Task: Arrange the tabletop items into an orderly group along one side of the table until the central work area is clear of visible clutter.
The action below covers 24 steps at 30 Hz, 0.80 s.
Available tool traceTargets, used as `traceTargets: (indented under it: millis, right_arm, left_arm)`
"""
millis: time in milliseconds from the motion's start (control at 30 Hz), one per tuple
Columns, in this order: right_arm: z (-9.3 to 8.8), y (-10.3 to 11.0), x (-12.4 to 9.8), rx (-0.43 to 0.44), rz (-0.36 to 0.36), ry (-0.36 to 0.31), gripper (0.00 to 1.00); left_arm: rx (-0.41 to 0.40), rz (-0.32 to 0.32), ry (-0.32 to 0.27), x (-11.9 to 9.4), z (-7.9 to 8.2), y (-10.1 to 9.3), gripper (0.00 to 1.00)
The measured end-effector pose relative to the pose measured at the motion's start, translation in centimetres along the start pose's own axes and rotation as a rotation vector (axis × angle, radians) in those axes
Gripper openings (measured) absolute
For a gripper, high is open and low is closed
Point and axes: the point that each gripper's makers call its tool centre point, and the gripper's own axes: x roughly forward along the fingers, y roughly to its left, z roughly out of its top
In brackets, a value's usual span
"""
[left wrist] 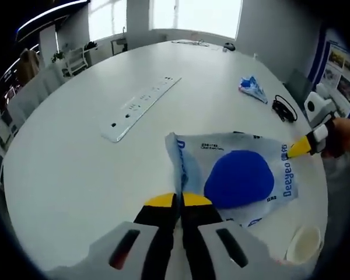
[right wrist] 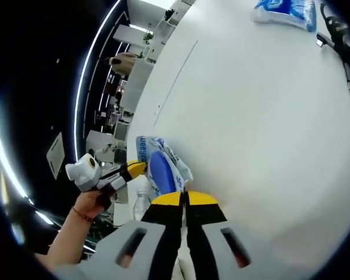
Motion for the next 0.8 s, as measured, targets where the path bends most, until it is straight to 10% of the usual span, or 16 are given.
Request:
traceTargets:
  millis: [800]
  right_arm:
    - [4.5,2.1,-3.7,-0.213,0.034,-0.005,0.00]
  left_arm:
    - [-0.069,0.036,-0.075,-4.2,3.0,-3.5,0.00]
